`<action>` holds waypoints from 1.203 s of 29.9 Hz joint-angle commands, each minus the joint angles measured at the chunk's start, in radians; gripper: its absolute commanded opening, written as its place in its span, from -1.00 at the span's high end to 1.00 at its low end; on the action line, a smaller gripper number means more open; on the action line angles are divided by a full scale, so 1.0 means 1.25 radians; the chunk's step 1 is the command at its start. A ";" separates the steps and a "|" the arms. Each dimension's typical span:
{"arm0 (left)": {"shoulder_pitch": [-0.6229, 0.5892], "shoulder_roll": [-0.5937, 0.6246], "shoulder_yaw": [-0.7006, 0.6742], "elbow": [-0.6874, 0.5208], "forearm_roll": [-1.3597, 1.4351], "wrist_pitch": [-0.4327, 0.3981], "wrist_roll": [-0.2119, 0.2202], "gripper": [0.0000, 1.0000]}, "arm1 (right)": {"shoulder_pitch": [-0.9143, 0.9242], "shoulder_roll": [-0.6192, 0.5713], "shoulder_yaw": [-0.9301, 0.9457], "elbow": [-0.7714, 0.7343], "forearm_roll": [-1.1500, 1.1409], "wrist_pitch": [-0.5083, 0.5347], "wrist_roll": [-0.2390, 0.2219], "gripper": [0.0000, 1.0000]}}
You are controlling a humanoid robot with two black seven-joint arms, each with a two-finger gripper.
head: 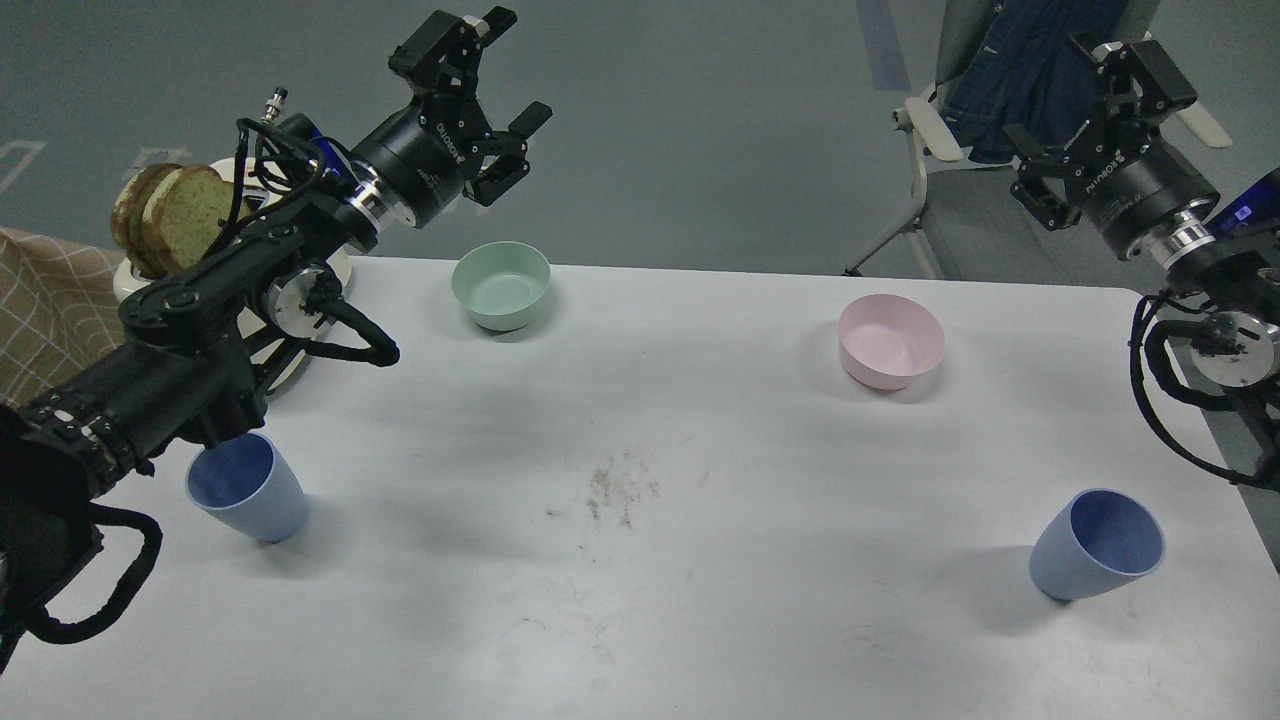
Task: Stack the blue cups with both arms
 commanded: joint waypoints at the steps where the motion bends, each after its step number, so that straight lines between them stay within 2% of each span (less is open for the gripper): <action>1: -0.006 0.111 -0.002 -0.103 0.198 -0.004 -0.006 -0.96 | 0.005 -0.002 0.000 0.001 0.000 0.000 0.000 -1.00; 4: -0.002 0.227 -0.003 -0.218 0.352 -0.004 -0.026 -0.96 | 0.006 -0.004 0.000 0.000 0.000 0.000 0.000 -1.00; 7: 0.009 0.387 0.009 -0.351 0.503 -0.003 -0.026 -0.96 | 0.001 -0.004 -0.002 0.001 0.000 0.000 0.000 -1.00; 9: 0.019 0.450 0.010 -0.396 0.563 0.001 -0.026 -0.96 | 0.001 -0.003 -0.002 0.001 0.000 0.000 0.000 -1.00; 11: 0.057 0.563 0.009 -0.464 0.702 0.005 -0.026 -0.96 | 0.000 -0.004 -0.003 0.001 -0.001 0.000 0.000 -1.00; 14: 0.095 0.665 0.013 -0.499 0.855 0.020 -0.026 -0.96 | -0.002 -0.008 -0.003 0.000 -0.001 0.000 0.000 -1.00; 15: 0.095 0.665 0.013 -0.500 0.855 0.021 -0.026 -0.96 | -0.002 -0.008 -0.003 0.000 -0.001 0.000 0.000 -1.00; 20: 0.194 0.755 0.089 -0.502 0.898 0.147 -0.026 -0.96 | -0.005 -0.005 -0.004 0.000 -0.004 0.000 0.000 -1.00; 21: 0.195 0.755 0.089 -0.502 0.898 0.147 -0.026 -0.96 | -0.005 -0.005 -0.004 0.000 -0.004 0.000 0.000 -1.00; 27: 0.215 0.776 0.241 -0.495 0.940 0.247 -0.026 -0.96 | -0.008 -0.002 -0.004 0.000 -0.015 0.000 0.000 -1.00; 30: 0.217 0.776 0.269 -0.491 0.949 0.271 -0.026 -0.96 | -0.011 -0.002 -0.004 0.000 -0.015 0.000 0.000 -1.00; 36: 0.218 0.771 0.316 -0.473 0.944 0.275 -0.026 -0.96 | -0.011 0.000 -0.004 0.000 -0.015 0.000 0.000 -1.00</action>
